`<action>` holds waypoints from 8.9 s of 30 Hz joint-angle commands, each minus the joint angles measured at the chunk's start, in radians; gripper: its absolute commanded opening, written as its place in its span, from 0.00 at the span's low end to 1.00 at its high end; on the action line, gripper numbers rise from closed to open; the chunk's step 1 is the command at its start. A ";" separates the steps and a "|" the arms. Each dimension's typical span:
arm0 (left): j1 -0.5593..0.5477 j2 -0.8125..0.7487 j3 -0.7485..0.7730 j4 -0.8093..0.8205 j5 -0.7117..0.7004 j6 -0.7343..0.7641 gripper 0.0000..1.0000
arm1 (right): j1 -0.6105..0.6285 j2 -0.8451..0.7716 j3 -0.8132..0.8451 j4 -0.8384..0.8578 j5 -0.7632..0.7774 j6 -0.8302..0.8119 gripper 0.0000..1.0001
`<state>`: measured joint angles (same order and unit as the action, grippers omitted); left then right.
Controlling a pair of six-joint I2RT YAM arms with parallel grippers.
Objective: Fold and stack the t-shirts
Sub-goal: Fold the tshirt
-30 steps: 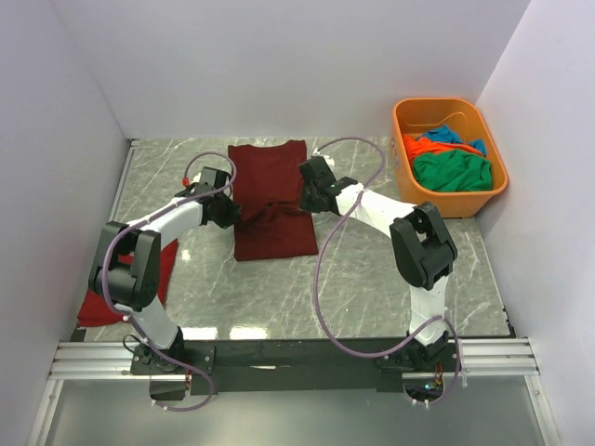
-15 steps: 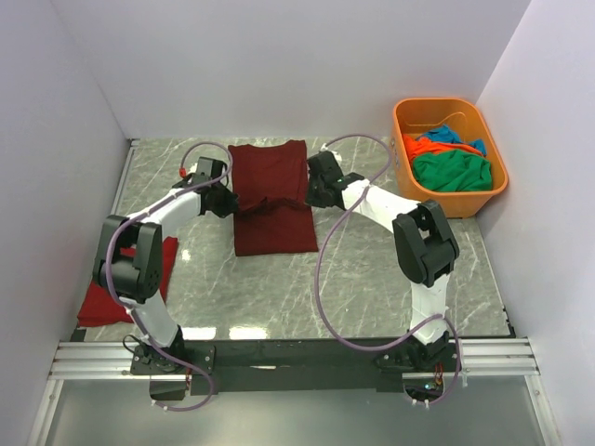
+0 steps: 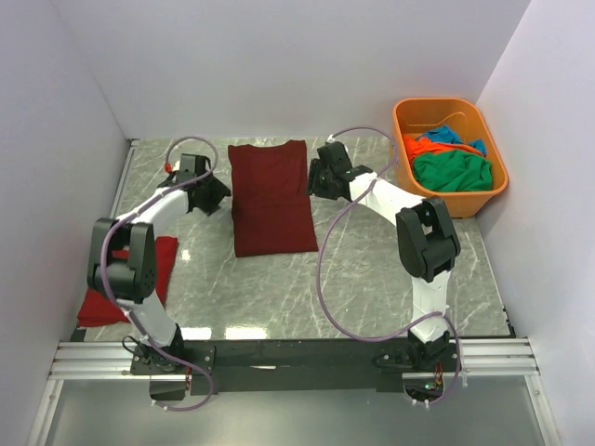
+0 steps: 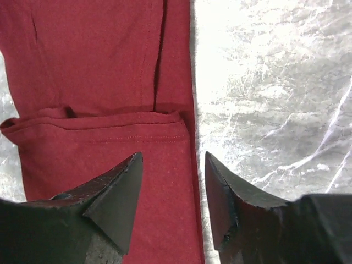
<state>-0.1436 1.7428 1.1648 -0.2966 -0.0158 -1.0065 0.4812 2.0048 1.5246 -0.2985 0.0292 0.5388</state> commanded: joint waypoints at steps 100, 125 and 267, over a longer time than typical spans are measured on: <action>-0.105 -0.230 -0.422 0.057 0.106 0.035 0.01 | -0.138 0.258 0.097 0.253 -0.445 0.191 0.37; -0.057 -0.292 -0.476 0.220 0.260 0.057 0.15 | -0.038 -0.224 -0.402 0.297 -0.451 0.150 0.38; 0.007 0.460 0.547 0.114 0.451 0.092 0.21 | -0.259 0.168 0.243 0.079 -0.385 0.052 0.40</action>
<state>-0.1528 2.1971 1.6497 -0.2665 0.3702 -0.9340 0.2466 2.1223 1.6501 -0.2234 -0.3237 0.5999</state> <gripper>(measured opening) 0.143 0.313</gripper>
